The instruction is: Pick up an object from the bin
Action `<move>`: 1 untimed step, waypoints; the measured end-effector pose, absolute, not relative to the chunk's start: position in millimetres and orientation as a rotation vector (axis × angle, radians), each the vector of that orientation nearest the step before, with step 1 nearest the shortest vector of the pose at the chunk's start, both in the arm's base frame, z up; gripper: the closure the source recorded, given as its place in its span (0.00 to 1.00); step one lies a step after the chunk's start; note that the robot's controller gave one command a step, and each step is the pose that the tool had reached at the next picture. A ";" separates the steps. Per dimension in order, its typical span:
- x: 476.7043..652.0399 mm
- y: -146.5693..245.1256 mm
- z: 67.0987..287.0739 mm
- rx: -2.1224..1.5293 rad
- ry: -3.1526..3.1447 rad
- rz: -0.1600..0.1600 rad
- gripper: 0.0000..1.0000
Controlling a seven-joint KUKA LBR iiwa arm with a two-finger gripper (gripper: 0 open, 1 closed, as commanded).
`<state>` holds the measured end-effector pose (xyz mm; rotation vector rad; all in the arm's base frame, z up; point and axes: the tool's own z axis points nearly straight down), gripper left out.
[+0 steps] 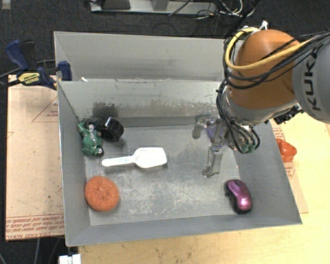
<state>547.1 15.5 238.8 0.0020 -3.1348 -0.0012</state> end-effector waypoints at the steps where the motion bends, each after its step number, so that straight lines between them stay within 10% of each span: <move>1: 548.2 15.5 243.4 0.002 -3.143 -0.001 0.00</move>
Offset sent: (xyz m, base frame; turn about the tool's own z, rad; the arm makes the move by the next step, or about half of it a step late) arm -0.0182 0.0523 -0.0958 -0.0695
